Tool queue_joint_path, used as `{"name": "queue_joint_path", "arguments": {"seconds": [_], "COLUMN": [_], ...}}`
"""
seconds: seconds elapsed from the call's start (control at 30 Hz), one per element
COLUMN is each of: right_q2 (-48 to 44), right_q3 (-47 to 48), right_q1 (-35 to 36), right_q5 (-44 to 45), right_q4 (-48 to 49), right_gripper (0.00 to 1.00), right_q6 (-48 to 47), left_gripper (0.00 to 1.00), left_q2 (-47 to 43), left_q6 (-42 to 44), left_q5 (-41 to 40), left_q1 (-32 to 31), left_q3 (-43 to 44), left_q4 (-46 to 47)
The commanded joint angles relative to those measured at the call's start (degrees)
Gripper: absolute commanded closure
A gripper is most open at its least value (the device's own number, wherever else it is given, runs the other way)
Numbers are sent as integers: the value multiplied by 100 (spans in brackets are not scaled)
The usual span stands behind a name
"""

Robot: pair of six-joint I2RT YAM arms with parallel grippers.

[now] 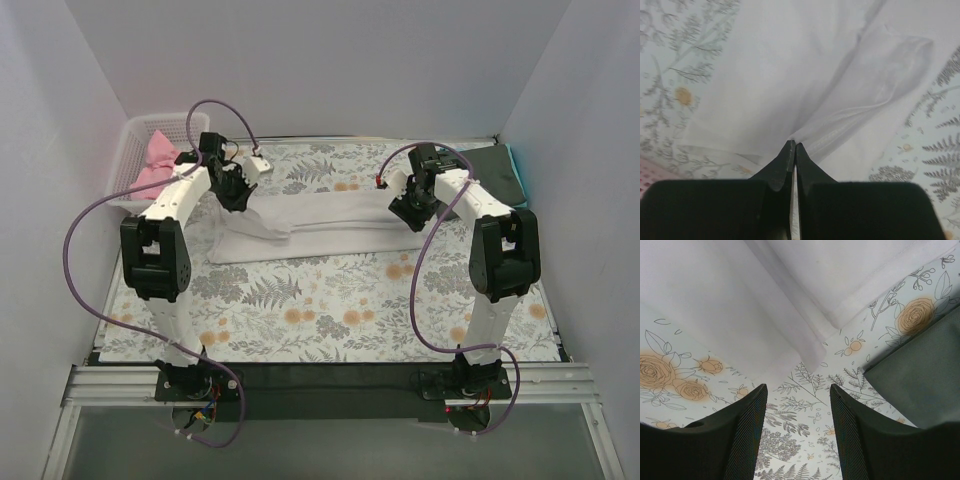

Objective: Fold and stack the t-shirts
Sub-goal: Fold the tshirt

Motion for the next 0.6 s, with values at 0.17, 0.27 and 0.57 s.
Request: {"name": "queue_joint_path", "arguments": {"seconds": [0.17,0.27,0.57], "right_q2": [-112,-165,-166], "right_q3": [93,67,154], "right_q1": [-31,-40,-40], "right_q5": [-12,-12,-223], "right_q4": [-89,-80,-106], "right_gripper": [49,48,49], "right_q6": [-83,-109,-4], "left_gripper": [100,80,57], "left_q2": [1551,1737,1053], "left_q6": [-605,-798,-1429], "left_q5": [-135,-251,-303], "left_q1": [325,343,439], "left_q3": [1938,2114,1405], "left_q4": [239,468,793]}}
